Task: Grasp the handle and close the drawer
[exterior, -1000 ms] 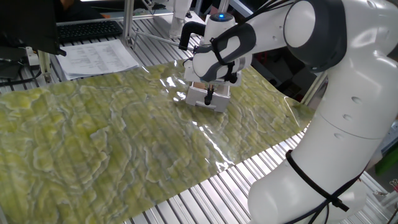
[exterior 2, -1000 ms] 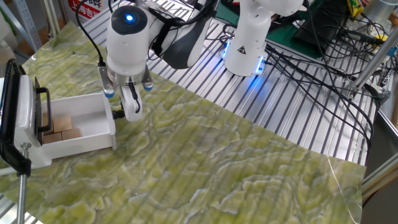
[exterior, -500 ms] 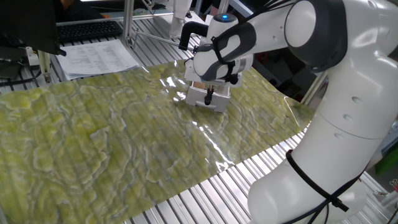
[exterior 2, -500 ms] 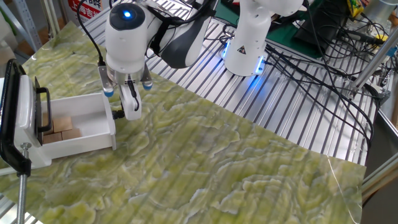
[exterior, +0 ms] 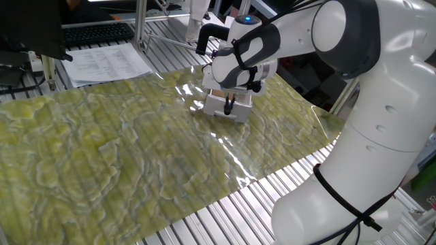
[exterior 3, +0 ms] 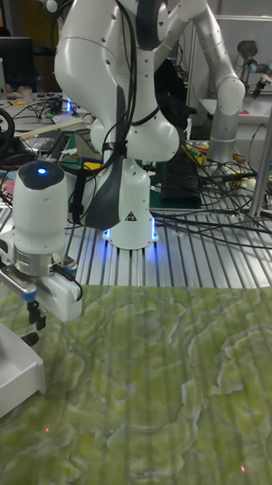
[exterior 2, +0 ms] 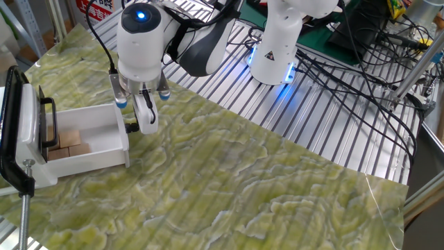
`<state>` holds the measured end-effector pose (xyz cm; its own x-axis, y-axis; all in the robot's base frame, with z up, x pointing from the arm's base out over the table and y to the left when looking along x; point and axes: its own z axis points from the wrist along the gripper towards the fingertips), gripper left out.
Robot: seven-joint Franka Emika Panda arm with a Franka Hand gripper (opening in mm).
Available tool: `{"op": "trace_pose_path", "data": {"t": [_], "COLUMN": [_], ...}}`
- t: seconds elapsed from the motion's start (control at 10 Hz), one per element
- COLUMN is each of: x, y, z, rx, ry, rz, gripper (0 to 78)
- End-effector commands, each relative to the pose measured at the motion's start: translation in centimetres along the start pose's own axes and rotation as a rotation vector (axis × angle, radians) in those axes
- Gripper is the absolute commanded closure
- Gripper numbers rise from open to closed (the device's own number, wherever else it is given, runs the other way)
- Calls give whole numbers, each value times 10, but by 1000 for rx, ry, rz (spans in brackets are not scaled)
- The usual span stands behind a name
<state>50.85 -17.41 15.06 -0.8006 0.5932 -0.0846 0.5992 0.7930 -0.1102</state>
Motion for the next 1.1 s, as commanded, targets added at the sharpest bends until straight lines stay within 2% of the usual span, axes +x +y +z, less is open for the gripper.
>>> {"op": "trace_pose_path", "data": {"t": [0.1, 1.0, 1.1], "x": [-1, -1, 0], "y": [0, 0, 2], "z": [-1, -1, 8], "rx": [-1, -1, -20], "ry": [-3, -3, 10], "rz": [0, 0, -13], "gripper": [1, 1, 1]}}
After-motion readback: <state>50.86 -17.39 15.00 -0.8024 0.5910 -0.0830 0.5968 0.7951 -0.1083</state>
